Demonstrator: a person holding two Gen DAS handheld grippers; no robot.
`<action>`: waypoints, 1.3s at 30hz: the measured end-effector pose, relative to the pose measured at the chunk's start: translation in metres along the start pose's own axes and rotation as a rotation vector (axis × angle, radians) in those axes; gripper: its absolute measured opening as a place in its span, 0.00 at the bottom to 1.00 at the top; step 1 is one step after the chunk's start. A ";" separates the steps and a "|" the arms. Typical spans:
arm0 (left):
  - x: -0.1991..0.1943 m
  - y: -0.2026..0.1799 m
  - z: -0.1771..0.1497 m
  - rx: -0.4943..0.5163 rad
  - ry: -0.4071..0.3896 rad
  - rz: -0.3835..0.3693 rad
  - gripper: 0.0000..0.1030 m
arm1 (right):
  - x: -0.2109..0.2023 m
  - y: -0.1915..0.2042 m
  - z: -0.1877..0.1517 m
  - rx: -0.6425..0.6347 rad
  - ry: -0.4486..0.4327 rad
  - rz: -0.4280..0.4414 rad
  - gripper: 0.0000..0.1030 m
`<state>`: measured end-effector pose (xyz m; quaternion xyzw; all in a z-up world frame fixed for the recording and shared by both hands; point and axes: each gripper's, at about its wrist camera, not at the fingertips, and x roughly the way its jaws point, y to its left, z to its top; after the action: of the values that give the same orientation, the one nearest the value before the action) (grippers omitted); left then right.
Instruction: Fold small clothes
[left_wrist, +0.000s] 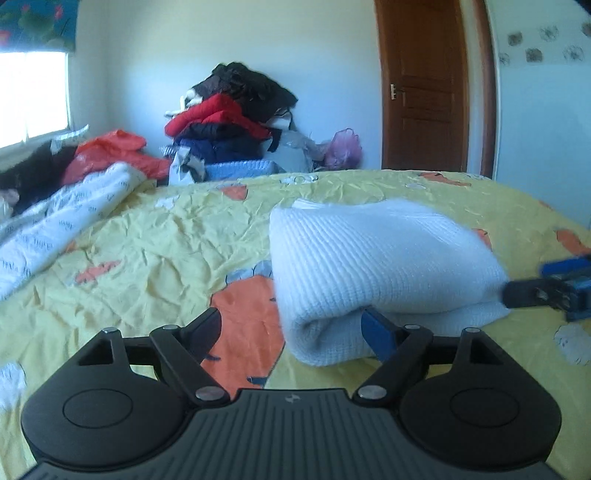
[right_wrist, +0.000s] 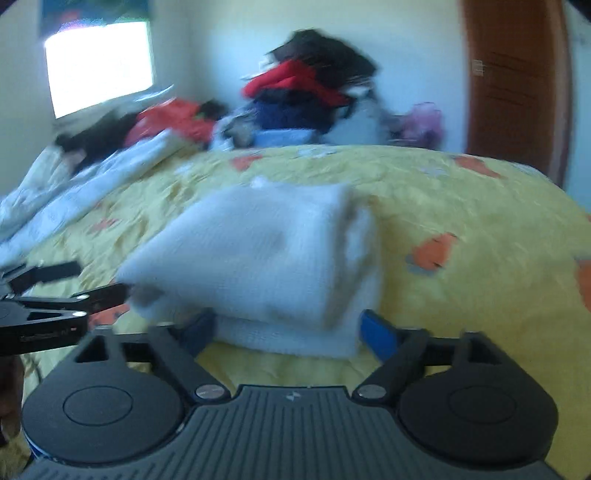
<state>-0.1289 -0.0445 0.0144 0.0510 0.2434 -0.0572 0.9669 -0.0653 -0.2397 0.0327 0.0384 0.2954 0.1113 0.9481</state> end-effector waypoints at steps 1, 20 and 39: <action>0.004 -0.001 -0.001 -0.016 0.021 0.002 0.81 | 0.000 -0.002 -0.005 0.015 0.009 -0.036 0.96; 0.038 -0.001 -0.029 -0.052 0.262 0.076 1.00 | 0.045 0.027 -0.045 0.065 0.201 -0.284 1.00; 0.046 0.003 -0.034 -0.072 0.206 0.048 1.00 | 0.048 0.024 -0.059 0.063 0.067 -0.291 1.00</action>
<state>-0.1040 -0.0415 -0.0367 0.0277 0.3421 -0.0197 0.9390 -0.0648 -0.2049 -0.0391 0.0211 0.3328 -0.0353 0.9421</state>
